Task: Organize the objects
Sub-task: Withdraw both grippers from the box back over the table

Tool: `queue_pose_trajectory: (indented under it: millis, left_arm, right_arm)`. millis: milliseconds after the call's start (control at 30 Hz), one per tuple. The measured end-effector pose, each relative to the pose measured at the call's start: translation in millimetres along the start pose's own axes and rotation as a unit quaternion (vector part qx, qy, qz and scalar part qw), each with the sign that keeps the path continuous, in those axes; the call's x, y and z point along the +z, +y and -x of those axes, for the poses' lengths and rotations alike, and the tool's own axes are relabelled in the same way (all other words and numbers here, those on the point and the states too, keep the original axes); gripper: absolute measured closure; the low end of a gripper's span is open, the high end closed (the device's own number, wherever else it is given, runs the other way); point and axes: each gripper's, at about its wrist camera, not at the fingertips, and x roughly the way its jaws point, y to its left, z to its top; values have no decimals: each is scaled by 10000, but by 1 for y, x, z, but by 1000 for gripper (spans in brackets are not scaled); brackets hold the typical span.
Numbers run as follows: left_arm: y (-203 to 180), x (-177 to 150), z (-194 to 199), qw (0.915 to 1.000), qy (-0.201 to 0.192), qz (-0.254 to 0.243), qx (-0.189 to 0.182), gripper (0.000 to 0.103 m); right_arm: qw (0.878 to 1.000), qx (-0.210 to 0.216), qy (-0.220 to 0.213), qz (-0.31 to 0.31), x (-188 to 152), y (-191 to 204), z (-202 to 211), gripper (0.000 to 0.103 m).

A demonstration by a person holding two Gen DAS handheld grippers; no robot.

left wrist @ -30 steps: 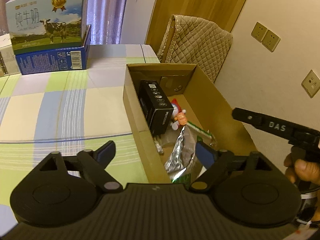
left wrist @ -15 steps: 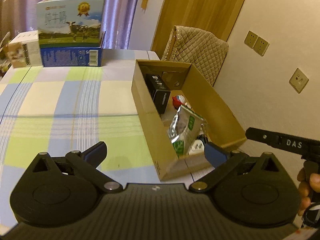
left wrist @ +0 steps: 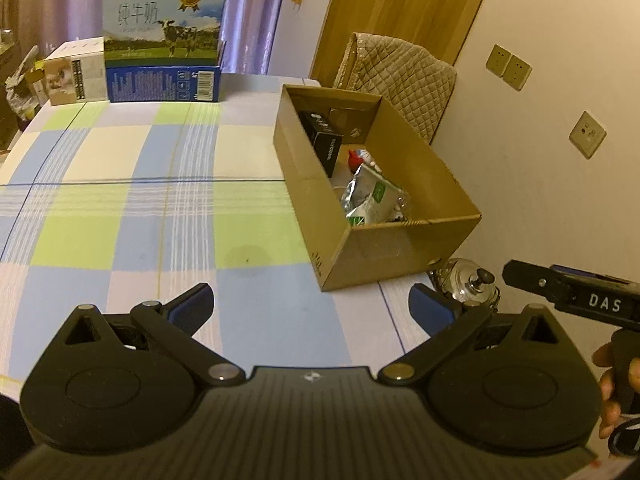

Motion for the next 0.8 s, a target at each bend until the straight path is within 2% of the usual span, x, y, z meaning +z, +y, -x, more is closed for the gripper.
queue_pose_trajectory:
  millis: [133,400,600,800]
  left_arm:
    - [4,-9,5,9999,89,26,91,1]
    - [9,-25,12,9995,26,149,259,1]
    - [7,-33,9,9992,78,48,394,1]
    - [0,-42,7,9992,143,-86,360,1]
  right_arm:
    - [10000,9,34,61,-9,5,5,18]
    - [9999,76,112,61,-21,13,11,18]
    - [9995,-9,211,235,-31,21,8,18]
    - [9991,-64,323,265,-41,21,5,18]
